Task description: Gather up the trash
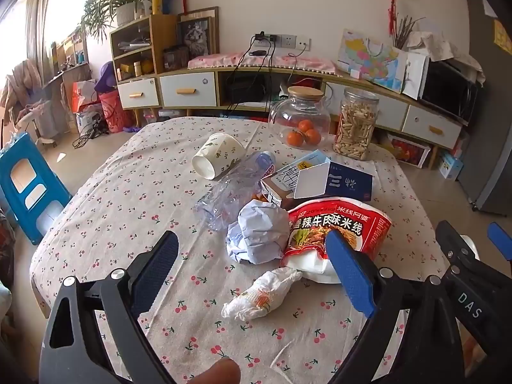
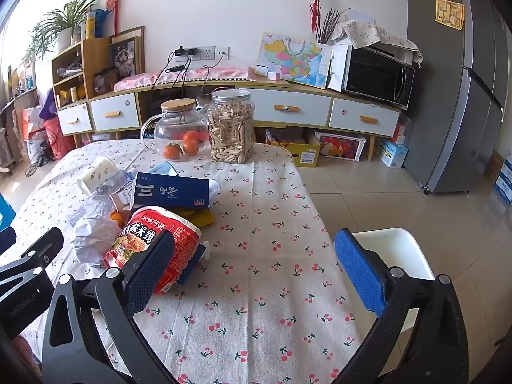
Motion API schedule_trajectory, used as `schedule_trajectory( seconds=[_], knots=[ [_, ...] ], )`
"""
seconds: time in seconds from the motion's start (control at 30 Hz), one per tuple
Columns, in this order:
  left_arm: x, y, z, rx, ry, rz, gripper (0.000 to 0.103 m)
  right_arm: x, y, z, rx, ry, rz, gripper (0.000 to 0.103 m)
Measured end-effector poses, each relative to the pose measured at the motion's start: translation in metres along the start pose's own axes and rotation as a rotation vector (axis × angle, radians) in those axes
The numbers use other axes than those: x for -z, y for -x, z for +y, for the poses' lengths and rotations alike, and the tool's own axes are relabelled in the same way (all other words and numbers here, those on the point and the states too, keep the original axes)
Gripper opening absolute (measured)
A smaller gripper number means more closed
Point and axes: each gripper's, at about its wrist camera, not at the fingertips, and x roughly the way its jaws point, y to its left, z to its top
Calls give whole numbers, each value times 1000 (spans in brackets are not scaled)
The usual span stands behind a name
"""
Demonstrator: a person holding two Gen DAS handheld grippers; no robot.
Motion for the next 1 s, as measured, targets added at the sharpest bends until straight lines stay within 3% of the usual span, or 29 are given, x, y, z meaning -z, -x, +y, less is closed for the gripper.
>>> schedule_trajectory(
  seconds=[1.0],
  knots=[
    [-3,-1,0,7,11,6,91,2,-3,1,2,3,10,96]
  ],
)
